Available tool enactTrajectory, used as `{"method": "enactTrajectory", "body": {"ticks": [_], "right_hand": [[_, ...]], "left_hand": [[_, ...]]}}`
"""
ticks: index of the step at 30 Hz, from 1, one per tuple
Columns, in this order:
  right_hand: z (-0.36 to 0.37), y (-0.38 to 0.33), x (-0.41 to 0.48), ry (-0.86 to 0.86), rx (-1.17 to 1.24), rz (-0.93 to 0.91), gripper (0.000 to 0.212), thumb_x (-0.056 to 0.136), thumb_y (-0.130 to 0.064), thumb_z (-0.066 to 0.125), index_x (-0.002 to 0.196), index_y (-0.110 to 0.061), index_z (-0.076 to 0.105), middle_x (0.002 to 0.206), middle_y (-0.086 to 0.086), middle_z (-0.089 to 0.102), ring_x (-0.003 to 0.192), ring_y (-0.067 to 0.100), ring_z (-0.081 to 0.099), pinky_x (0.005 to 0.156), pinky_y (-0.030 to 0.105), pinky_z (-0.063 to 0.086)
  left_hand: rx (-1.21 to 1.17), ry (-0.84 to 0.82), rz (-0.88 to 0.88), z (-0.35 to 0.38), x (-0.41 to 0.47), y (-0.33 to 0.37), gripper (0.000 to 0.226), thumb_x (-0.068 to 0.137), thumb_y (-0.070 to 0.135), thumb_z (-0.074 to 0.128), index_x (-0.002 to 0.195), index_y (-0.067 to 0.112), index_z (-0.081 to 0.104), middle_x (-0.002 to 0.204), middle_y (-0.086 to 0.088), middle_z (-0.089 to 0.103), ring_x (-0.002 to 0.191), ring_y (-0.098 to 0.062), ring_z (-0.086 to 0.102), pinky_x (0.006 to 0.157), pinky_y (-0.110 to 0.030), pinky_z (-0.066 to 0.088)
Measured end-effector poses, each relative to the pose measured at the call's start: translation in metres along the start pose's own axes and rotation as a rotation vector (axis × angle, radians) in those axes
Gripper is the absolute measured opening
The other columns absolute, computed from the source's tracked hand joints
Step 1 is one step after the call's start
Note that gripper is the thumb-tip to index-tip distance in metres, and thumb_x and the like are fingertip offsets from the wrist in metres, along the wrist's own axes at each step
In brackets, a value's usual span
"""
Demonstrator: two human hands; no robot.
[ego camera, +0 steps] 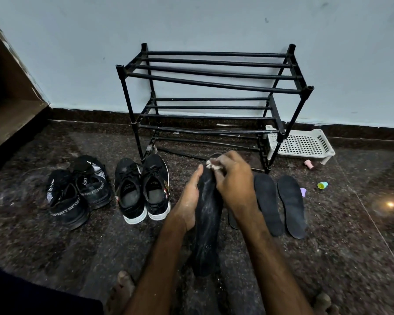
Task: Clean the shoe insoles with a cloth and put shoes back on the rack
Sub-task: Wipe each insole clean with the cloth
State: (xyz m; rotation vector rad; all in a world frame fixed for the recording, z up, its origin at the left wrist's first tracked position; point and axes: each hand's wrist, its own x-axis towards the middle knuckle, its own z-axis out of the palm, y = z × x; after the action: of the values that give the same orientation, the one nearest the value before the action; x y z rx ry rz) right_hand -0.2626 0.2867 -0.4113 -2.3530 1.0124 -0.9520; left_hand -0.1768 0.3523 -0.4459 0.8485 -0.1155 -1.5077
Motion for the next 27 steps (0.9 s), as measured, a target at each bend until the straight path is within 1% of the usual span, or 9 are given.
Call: {"method": "enactTrajectory", "body": {"ticks": [4,6,8,10,13,16,19,23,27], "right_hand": [[0.007,-0.009,0.000,-0.150,0.078,0.043,0.016,0.086,-0.023,0.073,0.091,-0.007,0.073,0.097,-0.001,0.060,0.081,0.011,0.058,0.079,0.024,0.049],[0.005,-0.005,0.001,-0.070,0.039,0.098,0.013,0.088,-0.022,0.071,0.088,-0.009,0.072,0.094,-0.003,0.060,0.077,0.009,0.056,0.077,0.024,0.049],[-0.002,0.000,0.002,0.074,0.011,0.127,0.007,0.089,-0.014,0.070,0.096,-0.012,0.068,0.096,-0.004,0.062,0.081,0.008,0.056,0.079,0.026,0.051],[-0.008,0.002,0.003,0.164,0.115,0.173,0.025,0.086,-0.006,0.071,0.107,-0.015,0.060,0.097,-0.007,0.064,0.086,0.006,0.059,0.078,0.015,0.050],[-0.008,-0.009,0.004,0.027,0.294,0.156,0.041,0.080,-0.005,0.076,0.110,-0.021,0.053,0.094,-0.012,0.068,0.082,-0.001,0.064,0.069,0.003,0.045],[-0.003,-0.008,0.003,-0.128,0.303,0.083,0.042,0.078,-0.003,0.078,0.104,-0.024,0.054,0.090,-0.012,0.071,0.084,-0.004,0.066,0.076,0.011,0.051],[-0.006,0.008,0.003,-0.001,0.188,0.139,0.037,0.080,-0.004,0.077,0.103,-0.024,0.056,0.092,-0.008,0.070,0.084,0.003,0.067,0.077,0.025,0.057],[-0.007,0.009,0.003,0.143,0.179,0.125,0.033,0.084,-0.005,0.074,0.105,-0.022,0.056,0.095,-0.005,0.067,0.088,0.010,0.065,0.078,0.028,0.056],[0.000,-0.001,0.004,-0.088,0.276,0.015,0.034,0.077,-0.010,0.079,0.097,-0.028,0.058,0.089,-0.008,0.069,0.084,0.005,0.066,0.078,0.026,0.055]], "left_hand": [[-0.071,0.043,0.033,-0.010,0.000,0.007,0.053,0.095,0.053,0.047,0.104,0.009,0.075,0.103,-0.016,0.071,0.098,-0.027,0.067,0.096,-0.038,0.048],[-0.052,0.026,0.003,-0.008,-0.001,0.006,0.055,0.095,0.053,0.046,0.110,0.007,0.072,0.108,-0.017,0.069,0.101,-0.027,0.065,0.102,-0.039,0.044],[-0.001,0.002,-0.019,-0.002,-0.002,0.002,0.056,0.097,0.052,0.043,0.111,0.006,0.072,0.107,-0.016,0.069,0.095,-0.025,0.067,0.094,-0.035,0.050],[0.034,-0.018,-0.024,0.000,-0.001,-0.001,0.056,0.099,0.050,0.040,0.103,0.006,0.076,0.099,-0.014,0.073,0.085,-0.023,0.071,0.079,-0.031,0.057],[-0.027,-0.017,0.005,-0.002,-0.002,0.002,0.057,0.099,0.051,0.041,0.100,0.007,0.078,0.101,-0.015,0.073,0.091,-0.024,0.071,0.086,-0.035,0.053],[-0.075,-0.016,0.026,-0.007,-0.002,0.006,0.059,0.096,0.054,0.043,0.105,0.005,0.073,0.101,-0.017,0.072,0.093,-0.027,0.068,0.089,-0.037,0.051],[-0.004,-0.028,-0.001,-0.005,-0.004,0.004,0.060,0.096,0.056,0.042,0.111,0.003,0.068,0.096,-0.016,0.072,0.081,-0.027,0.070,0.070,-0.036,0.059],[0.015,-0.029,-0.039,0.002,-0.005,0.000,0.059,0.096,0.055,0.043,0.110,0.005,0.071,0.102,-0.016,0.072,0.088,-0.026,0.070,0.078,-0.036,0.057],[-0.090,-0.041,0.016,-0.003,-0.003,0.007,0.061,0.096,0.056,0.041,0.101,0.006,0.076,0.103,-0.016,0.072,0.091,-0.025,0.071,0.084,-0.036,0.053]]}}
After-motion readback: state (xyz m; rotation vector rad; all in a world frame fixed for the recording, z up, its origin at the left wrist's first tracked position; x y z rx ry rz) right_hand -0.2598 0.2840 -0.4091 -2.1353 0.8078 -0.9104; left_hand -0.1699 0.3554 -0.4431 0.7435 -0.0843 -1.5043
